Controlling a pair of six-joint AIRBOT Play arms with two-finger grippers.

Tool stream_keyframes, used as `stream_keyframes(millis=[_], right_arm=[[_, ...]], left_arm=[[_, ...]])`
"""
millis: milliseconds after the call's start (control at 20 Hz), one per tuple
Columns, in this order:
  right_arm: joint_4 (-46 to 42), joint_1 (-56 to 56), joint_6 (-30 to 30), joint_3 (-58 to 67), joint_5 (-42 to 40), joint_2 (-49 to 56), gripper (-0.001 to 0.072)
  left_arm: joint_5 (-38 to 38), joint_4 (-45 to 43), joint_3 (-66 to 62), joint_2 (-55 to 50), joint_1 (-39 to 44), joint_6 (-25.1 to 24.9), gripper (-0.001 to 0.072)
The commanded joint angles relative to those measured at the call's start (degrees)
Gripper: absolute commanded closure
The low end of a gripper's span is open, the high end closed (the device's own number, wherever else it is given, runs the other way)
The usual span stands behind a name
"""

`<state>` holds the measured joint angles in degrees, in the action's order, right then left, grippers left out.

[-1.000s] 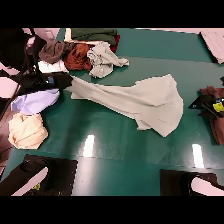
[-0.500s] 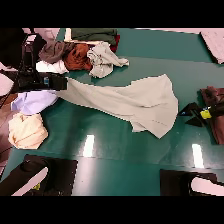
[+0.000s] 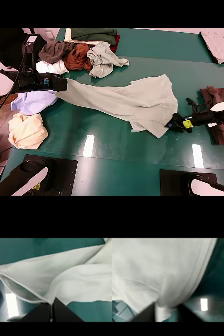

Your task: Fold the shirts.

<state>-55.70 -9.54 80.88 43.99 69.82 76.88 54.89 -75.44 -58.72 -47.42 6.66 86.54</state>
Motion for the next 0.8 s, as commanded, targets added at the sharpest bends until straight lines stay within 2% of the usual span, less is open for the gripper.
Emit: stream_keyframes(millis=[0, 100, 250, 400, 550, 750], right_arm=[[-2.4, 1.2, -0.4, 2.4, -1.9, -1.1, 0.0683], [-6.3, -0.3, -0.3, 6.4, 1.5, -4.3, 0.0684], [-11.5, -2.3, 1.9, 11.8, 7.3, -15.1, 0.0684], [-15.5, -3.4, 5.7, 19.2, 7.8, -27.6, 0.0685], [-20.4, -3.4, 6.1, 30.6, 8.7, -33.8, 0.0685], [-22.4, -3.4, 6.7, 53.0, 12.3, -31.4, 0.0685]], left_arm=[[0.1, -0.4, 0.0, 0.0, 0.0, 0.0, 0.0685], [1.8, -1.7, -0.4, 0.0, 0.0, 0.0, 0.0685], [11.8, -4.6, -4.2, 0.3, 0.0, 0.0, 0.0685], [18.2, -5.0, -10.0, 1.7, 0.0, 0.7, 0.0685], [18.5, -0.2, -18.3, 4.0, 0.0, 2.0, 0.0686], [20.4, 9.0, -33.6, 4.3, 0.0, 2.1, 0.0686]])
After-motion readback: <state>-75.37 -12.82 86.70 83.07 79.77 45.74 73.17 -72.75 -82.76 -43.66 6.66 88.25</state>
